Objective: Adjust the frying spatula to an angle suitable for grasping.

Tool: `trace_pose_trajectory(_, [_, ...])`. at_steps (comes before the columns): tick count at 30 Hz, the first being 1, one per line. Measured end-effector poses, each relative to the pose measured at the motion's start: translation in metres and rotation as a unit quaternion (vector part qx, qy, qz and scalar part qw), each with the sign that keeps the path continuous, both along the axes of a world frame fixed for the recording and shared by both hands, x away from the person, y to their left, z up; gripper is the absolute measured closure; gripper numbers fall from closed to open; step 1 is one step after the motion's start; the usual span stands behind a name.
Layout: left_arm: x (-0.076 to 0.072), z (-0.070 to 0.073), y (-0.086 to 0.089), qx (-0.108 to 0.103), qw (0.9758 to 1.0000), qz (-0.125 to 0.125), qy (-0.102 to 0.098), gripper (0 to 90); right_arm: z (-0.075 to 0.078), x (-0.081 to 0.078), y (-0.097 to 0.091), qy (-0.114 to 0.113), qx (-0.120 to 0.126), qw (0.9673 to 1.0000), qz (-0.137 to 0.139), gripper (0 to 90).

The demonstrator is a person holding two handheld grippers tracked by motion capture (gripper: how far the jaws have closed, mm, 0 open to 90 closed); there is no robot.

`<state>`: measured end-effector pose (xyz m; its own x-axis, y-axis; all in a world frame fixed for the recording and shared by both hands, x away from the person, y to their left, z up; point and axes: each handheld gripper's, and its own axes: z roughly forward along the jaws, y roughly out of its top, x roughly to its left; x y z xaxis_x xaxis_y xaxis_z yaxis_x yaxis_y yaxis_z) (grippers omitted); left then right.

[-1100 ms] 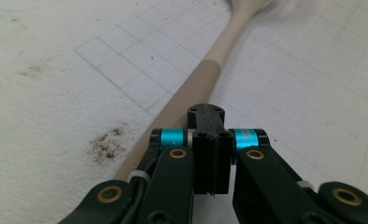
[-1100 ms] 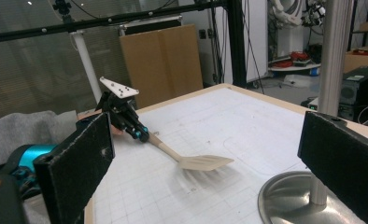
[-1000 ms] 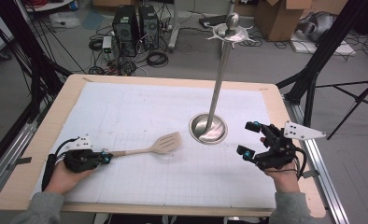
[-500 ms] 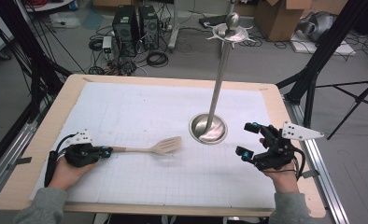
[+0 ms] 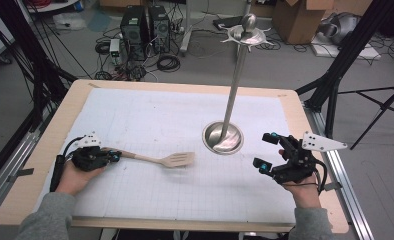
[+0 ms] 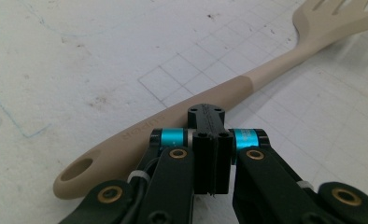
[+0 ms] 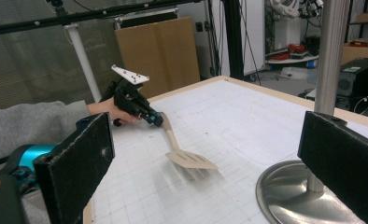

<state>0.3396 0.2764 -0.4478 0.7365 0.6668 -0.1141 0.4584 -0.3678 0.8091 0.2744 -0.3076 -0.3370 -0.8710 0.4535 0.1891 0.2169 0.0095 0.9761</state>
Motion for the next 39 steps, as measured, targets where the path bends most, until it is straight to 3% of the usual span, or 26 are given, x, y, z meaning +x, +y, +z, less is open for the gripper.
trace_pose_trajectory(5, [0.006,-0.001,0.000,0.005,0.9999,-0.009,-0.011,89.8,-0.002,0.000,0.001,0.004,-0.004,1.0000,0.000,2.5])
trace_pose_trajectory(12, [0.012,-0.001,0.001,0.006,0.9999,-0.013,-0.008,89.8,-0.004,0.000,0.004,0.011,-0.011,0.9999,0.003,2.6])
trace_pose_trajectory(14, [0.014,-0.001,0.002,0.003,0.9999,-0.010,-0.007,89.8,-0.005,0.001,0.005,0.010,-0.013,0.9999,0.004,2.5])
trace_pose_trajectory(15, [0.017,0.000,0.001,0.013,0.9998,-0.012,-0.007,89.8,-0.005,0.001,0.006,0.013,-0.013,0.9998,0.004,2.5])
trace_pose_trajectory(18, [0.017,-0.001,-0.001,0.011,0.9999,0.002,-0.010,89.8,-0.006,0.001,0.006,0.012,-0.014,0.9998,0.005,2.5])
trace_pose_trajectory(24, [0.015,-0.001,-0.002,0.024,0.9996,0.002,-0.011,89.8,-0.006,0.001,0.004,0.015,-0.012,0.9998,0.003,2.5])
trace_pose_trajectory(26, [0.014,0.000,-0.004,0.019,0.9998,-0.001,-0.009,89.8,-0.006,0.001,0.003,0.013,-0.010,0.9999,0.002,2.5])
trace_pose_trajectory(30, [0.011,0.006,-0.013,-0.003,0.9994,-0.012,-0.032,89.7,-0.006,0.000,0.002,0.013,-0.010,0.9999,0.002,2.5])
trace_pose_trajectory(34, [0.012,0.011,-0.022,-0.025,0.9987,-0.019,-0.040,89.8,-0.006,-0.001,0.003,0.014,-0.009,0.9999,0.001,2.5])
trace_pose_trajectory(39, [0.013,0.011,-0.033,-0.026,0.9984,-0.025,-0.044,89.8,-0.006,-0.002,0.003,0.015,-0.011,0.9998,0.002,2.5])
